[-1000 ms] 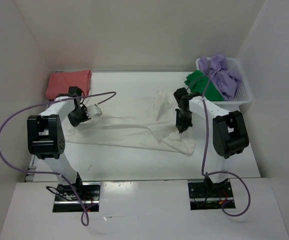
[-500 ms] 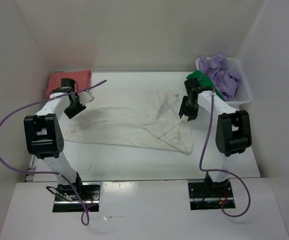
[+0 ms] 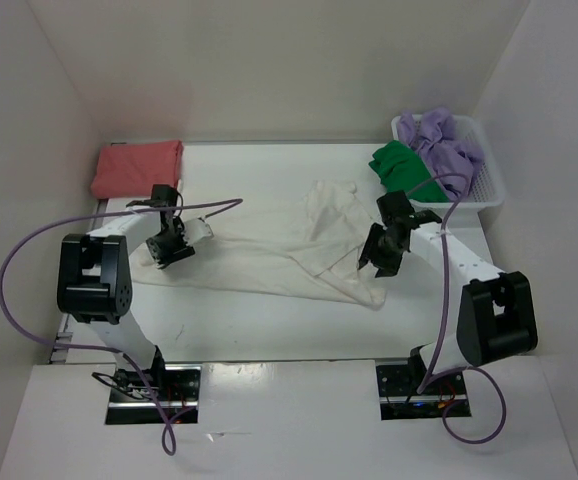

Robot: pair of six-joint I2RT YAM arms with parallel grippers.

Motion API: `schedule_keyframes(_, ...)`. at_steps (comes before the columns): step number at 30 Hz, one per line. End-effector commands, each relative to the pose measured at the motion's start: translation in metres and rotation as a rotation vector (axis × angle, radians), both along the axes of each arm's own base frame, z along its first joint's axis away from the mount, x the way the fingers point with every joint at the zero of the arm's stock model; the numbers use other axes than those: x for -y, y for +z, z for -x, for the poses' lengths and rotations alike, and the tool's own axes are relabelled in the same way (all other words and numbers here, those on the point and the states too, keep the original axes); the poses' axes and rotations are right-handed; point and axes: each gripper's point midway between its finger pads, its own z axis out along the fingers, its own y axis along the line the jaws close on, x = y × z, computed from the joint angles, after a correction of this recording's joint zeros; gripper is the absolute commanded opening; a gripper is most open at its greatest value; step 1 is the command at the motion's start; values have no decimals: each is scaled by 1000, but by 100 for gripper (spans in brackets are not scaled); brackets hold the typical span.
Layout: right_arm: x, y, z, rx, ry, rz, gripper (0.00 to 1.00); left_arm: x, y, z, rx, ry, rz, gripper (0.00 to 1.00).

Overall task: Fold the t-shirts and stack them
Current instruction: Fold the flattened tshirt in 1/3 of the way

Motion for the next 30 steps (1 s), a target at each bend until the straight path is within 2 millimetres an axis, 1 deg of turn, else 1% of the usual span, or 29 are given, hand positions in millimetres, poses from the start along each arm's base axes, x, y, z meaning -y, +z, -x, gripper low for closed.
schedule_keyframes(1, -16, 5, -12, 54, -16, -52, 55, 6, 3, -22, 74, 17, 17, 70)
schedule_keyframes(4, -14, -6, -11, 39, -31, -43, 56, -4, 0, -29, 102, 45, -42, 70)
schedule_keyframes(5, -16, -11, -10, 28, -22, -40, 56, -8, -4, -28, 101, 51, -63, 70)
schedule_keyframes(6, -15, -12, -10, 30, -36, -34, 56, -15, 1, -34, 136, 74, -99, 70)
schedule_keyframes(7, -14, -18, -6, 9, -36, -28, 56, -17, 3, -37, 150, 89, -112, 70)
schedule_keyframes(9, -13, -21, -9, 10, -49, -19, 58, -21, 6, -43, 184, 108, -129, 70)
schedule_keyframes(10, -12, -27, -5, -12, -50, -13, 58, -23, 8, -45, 197, 114, -144, 70)
schedule_keyframes(11, -12, -30, -7, -14, -50, -12, 58, -25, 10, -47, 213, 128, -150, 70)
schedule_keyframes(12, -12, -30, -7, -14, -50, -12, 58, -25, 12, -53, 237, 130, -148, 70)
schedule_keyframes(13, -12, -30, -7, -14, -50, -12, 58, -27, 5, -51, 215, 133, -161, 70)
schedule_keyframes(14, -10, -30, -7, -11, -53, -2, 58, -26, 8, -59, 238, 134, -159, 70)
schedule_keyframes(17, -10, -30, -7, -11, -53, -2, 59, -28, 0, -65, 231, 146, -168, 70)
schedule_keyframes(19, -9, -27, -9, 2, -56, 3, 59, -31, 4, -77, 264, 156, -186, 70)
schedule_keyframes(20, -9, -27, -9, 2, -56, 3, 59, -39, 11, -85, 303, 180, -203, 70)
schedule_keyframes(21, -7, -26, -8, 4, -59, 11, 59, -39, 10, -88, 305, 180, -203, 70)
schedule_keyframes(22, -7, -25, -8, 3, -68, 8, 59, -46, 22, -103, 348, 200, -213, 70)
schedule_keyframes(23, -7, -25, -8, 3, -68, 8, 59, -52, 31, -109, 374, 219, -224, 70)
schedule_keyframes(24, -6, -26, -8, 6, -72, 18, 59, -52, 35, -115, 390, 231, -218, 70)
schedule_keyframes(25, -5, -24, -6, 5, -72, 18, 59, -60, 45, -121, 425, 265, -226, 70)
schedule_keyframes(26, -5, -24, -7, 4, -82, 15, 59, -60, 57, -131, 460, 270, -223, 70)
schedule_keyframes(27, -5, -14, -12, 40, -86, 15, 59, -66, 73, -133, 500, 297, -217, 70)
schedule_keyframes(28, -2, -11, -11, 47, -107, 25, 59, -70, 82, -135, 527, 322, -211, 70)
schedule_keyframes(29, 0, -8, -10, 56, -111, 32, 59, -66, 89, -137, 537, 309, -182, 70)
schedule_keyframes(30, 3, -1, -12, 84, -129, 34, 59, -68, 104, -136, 565, 328, -163, 71)
